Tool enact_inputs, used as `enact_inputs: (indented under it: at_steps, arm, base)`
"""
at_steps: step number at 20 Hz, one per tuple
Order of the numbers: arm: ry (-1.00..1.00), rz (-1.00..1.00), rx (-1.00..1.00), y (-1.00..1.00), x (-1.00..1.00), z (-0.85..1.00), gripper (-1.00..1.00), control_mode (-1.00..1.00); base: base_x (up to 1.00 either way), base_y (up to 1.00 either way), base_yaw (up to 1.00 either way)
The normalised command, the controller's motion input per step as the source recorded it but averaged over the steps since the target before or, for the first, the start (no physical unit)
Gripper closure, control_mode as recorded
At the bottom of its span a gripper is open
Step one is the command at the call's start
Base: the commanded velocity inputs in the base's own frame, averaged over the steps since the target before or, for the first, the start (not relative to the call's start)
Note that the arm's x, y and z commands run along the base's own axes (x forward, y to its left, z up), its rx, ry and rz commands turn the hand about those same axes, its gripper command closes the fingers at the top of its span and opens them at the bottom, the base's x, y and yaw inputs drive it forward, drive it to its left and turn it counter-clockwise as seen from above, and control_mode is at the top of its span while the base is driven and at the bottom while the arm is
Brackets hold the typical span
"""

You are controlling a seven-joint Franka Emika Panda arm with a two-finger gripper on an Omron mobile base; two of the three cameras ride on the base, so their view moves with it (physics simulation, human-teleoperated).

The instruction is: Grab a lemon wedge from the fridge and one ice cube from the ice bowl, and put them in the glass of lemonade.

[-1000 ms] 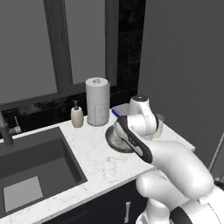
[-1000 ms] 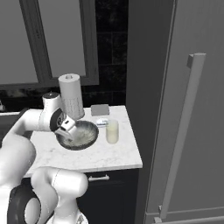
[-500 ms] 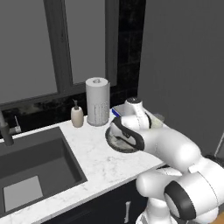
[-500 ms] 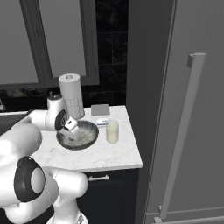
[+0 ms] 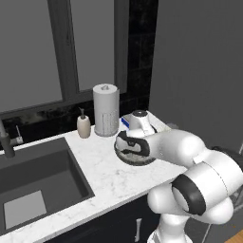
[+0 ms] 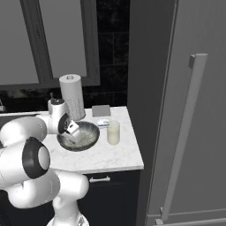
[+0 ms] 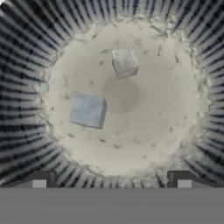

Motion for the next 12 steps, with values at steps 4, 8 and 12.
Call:
enact_inputs:
  at_steps: [4,8,12]
  arm:
    - [0.00,-0.03,0.00,0.00,0.19,-0.20,-1.00,-1.00]
    - [0.00,-0.03,0.00,0.00,0.20,-0.17,-1.00,-1.00]
    - [0.00,-0.03,0.00,0.00,0.21,-0.17,-1.00,-1.00]
  base:
    - [0.00,0.00,0.00]
    - [0.00,0.00,0.00]
    - [0.00,0.00,0.00]
